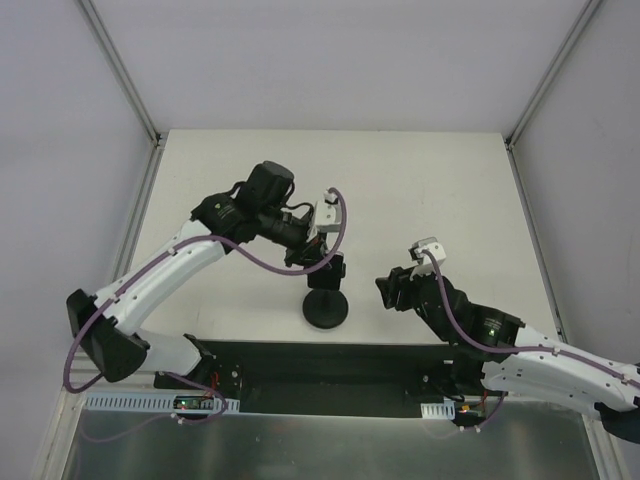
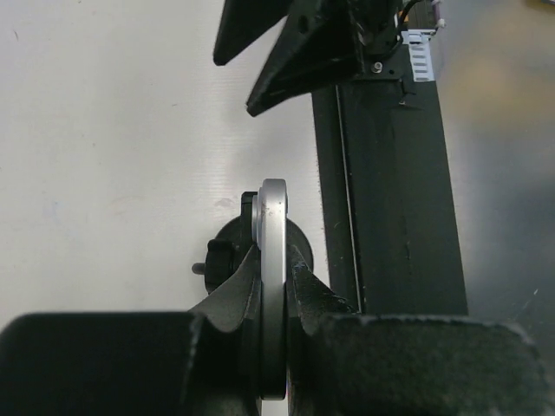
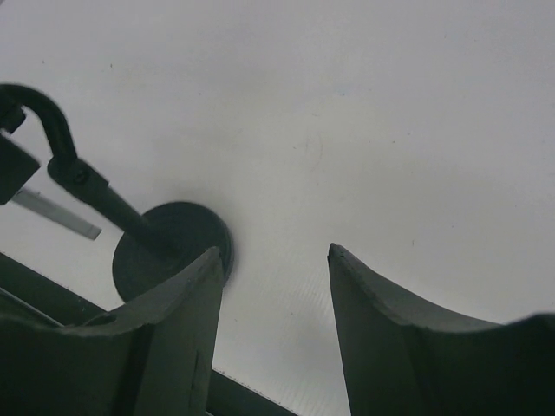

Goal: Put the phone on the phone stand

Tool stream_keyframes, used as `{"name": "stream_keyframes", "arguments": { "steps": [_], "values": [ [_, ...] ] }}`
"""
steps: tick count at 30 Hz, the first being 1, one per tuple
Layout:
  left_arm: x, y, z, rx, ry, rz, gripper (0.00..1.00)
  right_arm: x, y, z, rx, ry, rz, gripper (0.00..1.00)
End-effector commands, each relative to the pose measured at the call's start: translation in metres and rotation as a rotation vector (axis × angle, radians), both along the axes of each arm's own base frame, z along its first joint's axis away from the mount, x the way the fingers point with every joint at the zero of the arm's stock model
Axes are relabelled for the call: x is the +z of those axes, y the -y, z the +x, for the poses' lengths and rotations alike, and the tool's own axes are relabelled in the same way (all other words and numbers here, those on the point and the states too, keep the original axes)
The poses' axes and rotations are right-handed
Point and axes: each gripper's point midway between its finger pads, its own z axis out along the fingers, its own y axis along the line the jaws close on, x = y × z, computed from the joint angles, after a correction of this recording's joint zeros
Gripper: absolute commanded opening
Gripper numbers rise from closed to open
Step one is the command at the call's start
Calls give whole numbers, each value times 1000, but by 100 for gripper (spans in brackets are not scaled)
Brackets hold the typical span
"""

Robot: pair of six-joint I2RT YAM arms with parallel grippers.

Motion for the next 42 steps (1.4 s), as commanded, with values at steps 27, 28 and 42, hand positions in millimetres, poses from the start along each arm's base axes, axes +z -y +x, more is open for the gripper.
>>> {"name": "stream_keyframes", "arguments": {
  "steps": [27, 28, 42],
  "values": [
    [4, -6, -47, 49, 158, -161, 0, 7, 6, -7, -30, -30, 130, 53],
    [2, -6, -49, 46, 142, -158, 0, 7, 7, -6, -34, -31, 128, 53],
    [13, -6, -38, 142, 109, -130, 66, 21, 26, -6, -100, -32, 114, 60]
  ]
}}
